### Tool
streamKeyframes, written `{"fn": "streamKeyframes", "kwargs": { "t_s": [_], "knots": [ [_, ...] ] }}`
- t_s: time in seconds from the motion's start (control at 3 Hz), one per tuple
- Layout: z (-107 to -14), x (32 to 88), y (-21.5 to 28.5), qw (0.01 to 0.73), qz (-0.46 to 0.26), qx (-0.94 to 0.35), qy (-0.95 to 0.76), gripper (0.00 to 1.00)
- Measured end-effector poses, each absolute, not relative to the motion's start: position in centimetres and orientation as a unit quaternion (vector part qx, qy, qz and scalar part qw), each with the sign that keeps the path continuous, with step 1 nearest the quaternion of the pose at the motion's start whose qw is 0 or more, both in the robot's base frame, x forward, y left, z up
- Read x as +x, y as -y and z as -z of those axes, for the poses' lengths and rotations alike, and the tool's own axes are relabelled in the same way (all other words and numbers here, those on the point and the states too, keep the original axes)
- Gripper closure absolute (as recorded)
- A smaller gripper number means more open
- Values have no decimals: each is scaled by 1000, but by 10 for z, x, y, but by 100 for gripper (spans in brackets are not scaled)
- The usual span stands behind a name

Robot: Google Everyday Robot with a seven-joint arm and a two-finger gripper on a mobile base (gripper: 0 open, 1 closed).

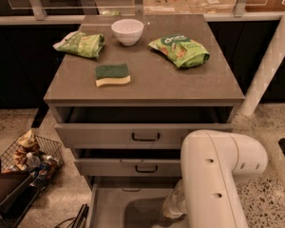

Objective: Open bottom drawer

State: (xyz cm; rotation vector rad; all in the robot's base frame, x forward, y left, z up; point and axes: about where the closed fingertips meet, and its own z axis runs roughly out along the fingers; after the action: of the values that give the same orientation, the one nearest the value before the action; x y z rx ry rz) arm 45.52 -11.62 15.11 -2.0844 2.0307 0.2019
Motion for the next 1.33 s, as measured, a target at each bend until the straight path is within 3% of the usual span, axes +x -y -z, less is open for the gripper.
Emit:
{"fn": "streamKeyframes", "kwargs": {
  "t_s": [0.67,1.33],
  "knots": [
    [-132,376,118,55,-122,-668,-732,100],
    [-144,352,122,58,-138,-656,-740,100]
  ]
}}
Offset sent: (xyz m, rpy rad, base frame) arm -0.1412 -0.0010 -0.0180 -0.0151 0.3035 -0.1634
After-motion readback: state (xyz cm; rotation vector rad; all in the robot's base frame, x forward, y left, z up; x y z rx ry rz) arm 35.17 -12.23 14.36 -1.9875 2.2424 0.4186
